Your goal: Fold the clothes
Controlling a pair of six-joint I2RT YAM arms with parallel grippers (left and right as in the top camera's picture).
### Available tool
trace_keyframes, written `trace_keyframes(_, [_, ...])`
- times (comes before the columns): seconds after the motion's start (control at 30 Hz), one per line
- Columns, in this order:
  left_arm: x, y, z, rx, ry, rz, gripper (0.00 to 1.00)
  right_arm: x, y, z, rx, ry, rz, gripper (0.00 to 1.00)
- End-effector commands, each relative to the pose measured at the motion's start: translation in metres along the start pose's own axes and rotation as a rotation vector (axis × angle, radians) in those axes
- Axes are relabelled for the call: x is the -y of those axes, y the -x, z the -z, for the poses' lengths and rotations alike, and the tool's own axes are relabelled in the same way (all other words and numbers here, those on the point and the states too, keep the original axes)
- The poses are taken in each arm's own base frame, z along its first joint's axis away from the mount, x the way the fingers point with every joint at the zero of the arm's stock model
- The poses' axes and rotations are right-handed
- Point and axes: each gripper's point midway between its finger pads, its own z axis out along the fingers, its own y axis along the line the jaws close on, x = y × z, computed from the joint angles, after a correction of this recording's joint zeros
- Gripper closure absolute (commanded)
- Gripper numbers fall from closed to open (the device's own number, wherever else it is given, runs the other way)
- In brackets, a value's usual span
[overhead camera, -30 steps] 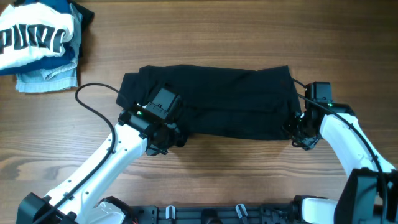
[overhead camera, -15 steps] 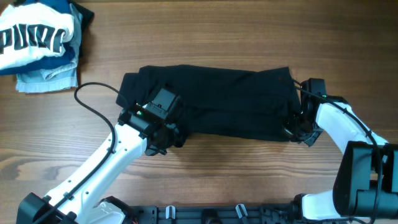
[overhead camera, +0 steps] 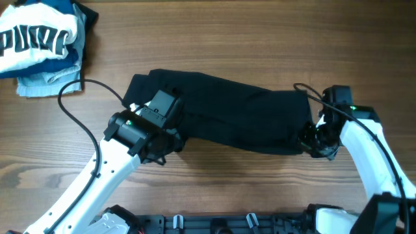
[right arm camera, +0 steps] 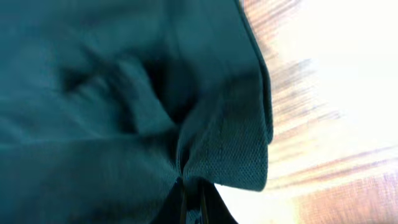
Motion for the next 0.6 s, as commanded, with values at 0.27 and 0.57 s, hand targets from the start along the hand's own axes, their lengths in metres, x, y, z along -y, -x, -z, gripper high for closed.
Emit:
trace_keyframes(0.27, [0.014, 0.095, 0.011, 0.465, 0.07, -0.029, 0.96, -0.041, 0.076, 0.02, 0.317, 0.151, 0.116, 0.96])
trace_keyframes(0.57, [0.039, 0.111, -0.045, 0.446, 0.13, -0.094, 0.96, -0.062, 0.115, 0.031, 0.479, 0.216, 0.163, 0.96])
